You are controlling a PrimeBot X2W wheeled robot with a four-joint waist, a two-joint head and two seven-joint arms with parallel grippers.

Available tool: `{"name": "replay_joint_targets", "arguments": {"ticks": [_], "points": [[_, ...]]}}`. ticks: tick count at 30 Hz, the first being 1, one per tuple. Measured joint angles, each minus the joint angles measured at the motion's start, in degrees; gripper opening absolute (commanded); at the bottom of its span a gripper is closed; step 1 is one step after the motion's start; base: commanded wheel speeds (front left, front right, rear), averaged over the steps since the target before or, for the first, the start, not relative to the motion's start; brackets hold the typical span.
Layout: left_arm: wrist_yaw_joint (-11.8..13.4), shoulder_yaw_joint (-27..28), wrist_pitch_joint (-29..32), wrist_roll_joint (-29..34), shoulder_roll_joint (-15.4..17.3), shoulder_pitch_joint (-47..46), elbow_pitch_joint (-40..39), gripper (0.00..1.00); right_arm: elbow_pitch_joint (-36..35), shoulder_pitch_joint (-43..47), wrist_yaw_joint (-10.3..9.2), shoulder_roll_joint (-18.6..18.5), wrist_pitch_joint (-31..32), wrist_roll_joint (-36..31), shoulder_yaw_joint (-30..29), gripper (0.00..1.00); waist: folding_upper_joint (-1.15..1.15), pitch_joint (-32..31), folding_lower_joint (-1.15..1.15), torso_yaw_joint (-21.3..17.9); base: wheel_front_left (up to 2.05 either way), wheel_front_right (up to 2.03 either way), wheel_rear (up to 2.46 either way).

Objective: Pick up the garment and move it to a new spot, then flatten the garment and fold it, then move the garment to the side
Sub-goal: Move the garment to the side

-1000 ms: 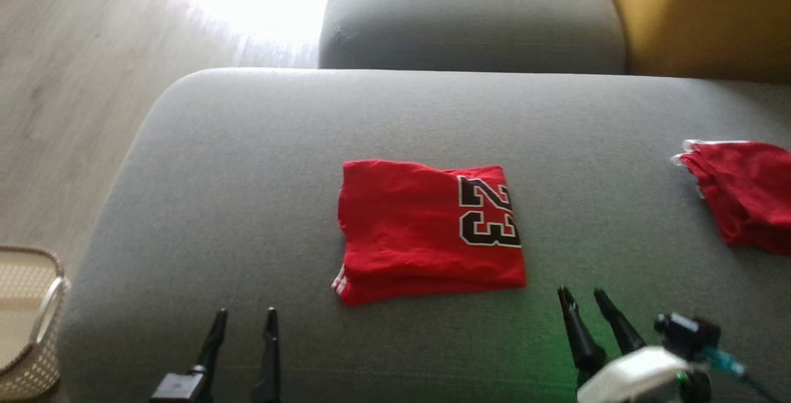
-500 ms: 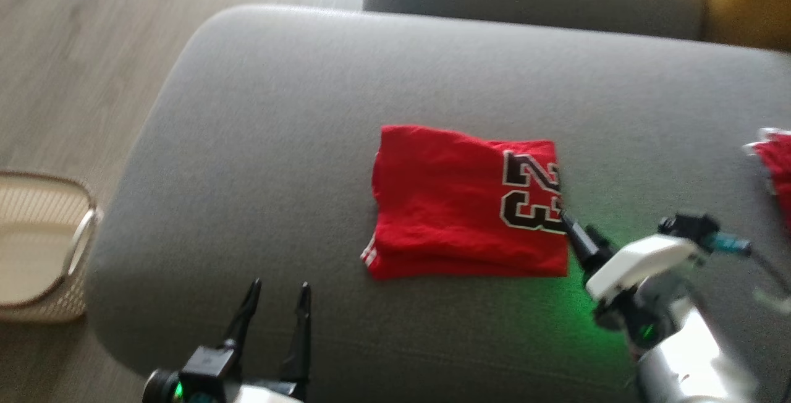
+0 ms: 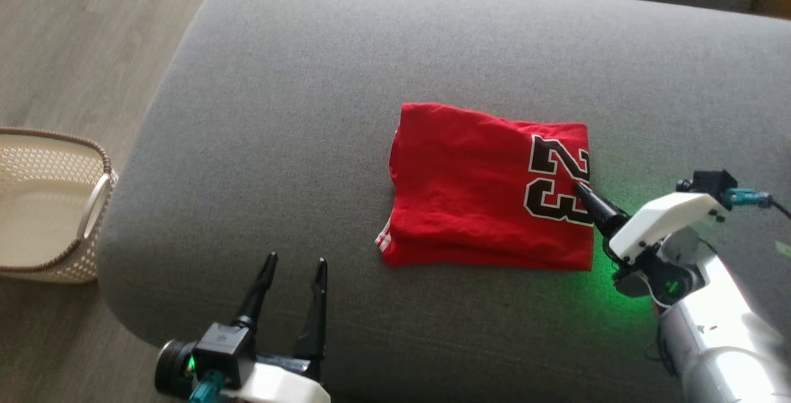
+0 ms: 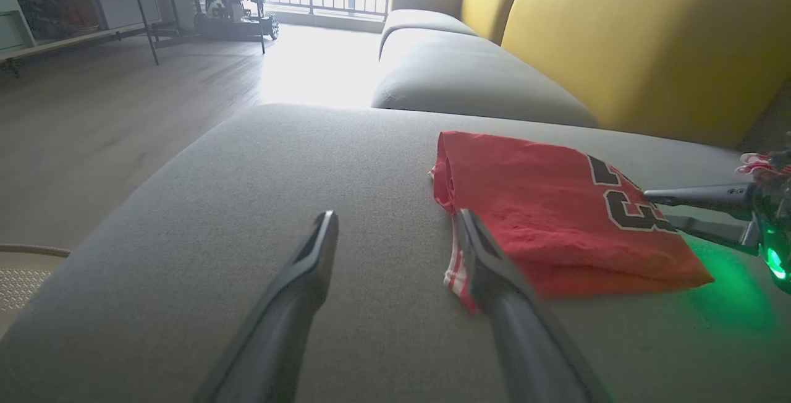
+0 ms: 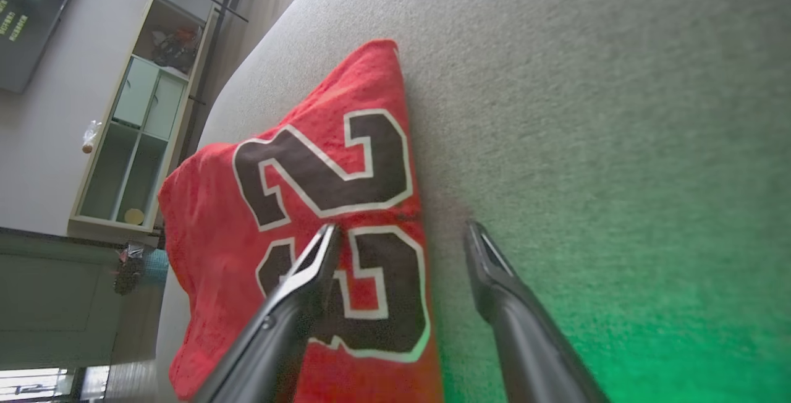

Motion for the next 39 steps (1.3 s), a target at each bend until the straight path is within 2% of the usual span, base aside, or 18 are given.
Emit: {"name": "replay_joint_targets", "arguments": {"ticks": [1,2,3,4,6,7,21,31,39], "points": [[0.0,0.0,0.0,0.0,0.0,-0.2,-0.1,1.0,0.1,-0.4,0.0,-0.1,0.2,0.1,0.4,1.0,0.0,0.3,0.0,0.1,0.0,0.0,0.0],[0.0,0.0,0.0,0.0,0.0,-0.3,-0.2,1.0,0.4,-0.9,0.0,-0.1,0.2,0.3,0.8,0.82,0.0,0.6,0.0,0.1,0.0,0.0,0.0],[0.0,0.0,0.0,0.0,0.0,-0.5,-0.2,1.0,0.5,-1.3,0.0,-0.1,0.2,0.6,1.0,0.57,0.0,0.9,0.0,0.2,0.0,0.0,0.0],[0.0,-0.1,0.0,0.0,0.0,-0.7,-0.2,1.0,0.6,-1.6,0.0,-0.1,0.2,1.0,1.2,0.38,0.0,1.2,0.0,0.2,0.0,0.0,0.0],[0.0,-0.1,0.0,-0.2,0.0,-1.0,-0.3,1.0,0.7,-2.1,0.0,-0.1,0.3,1.5,1.8,0.07,0.0,1.8,0.0,0.3,0.0,0.0,0.0],[0.0,-0.2,0.0,-0.2,0.0,-1.1,-0.3,1.0,0.7,-2.2,0.0,-0.2,0.3,1.8,2.2,0.0,0.0,2.1,0.0,0.3,0.0,0.0,0.0],[0.6,0.0,0.0,-0.6,-0.1,-2.1,-0.8,1.0,-4.8,-2.2,0.0,-2.0,-1.5,4.3,7.4,0.0,0.0,2.5,-0.01,-2.8,0.0,0.0,0.0],[0.4,0.5,0.0,0.0,-0.1,-2.4,-1.8,1.0,-11.1,-5.3,0.0,-4.9,-2.7,1.3,12.0,0.0,0.0,3.8,-0.01,-11.1,0.0,0.0,0.0],[-1.6,2.0,0.0,1.8,-0.1,-6.4,-2.0,1.0,-12.0,-10.5,0.0,-9.4,-3.4,-3.2,11.6,0.0,0.0,6.8,0.0,-18.4,0.0,0.0,0.0]]}}
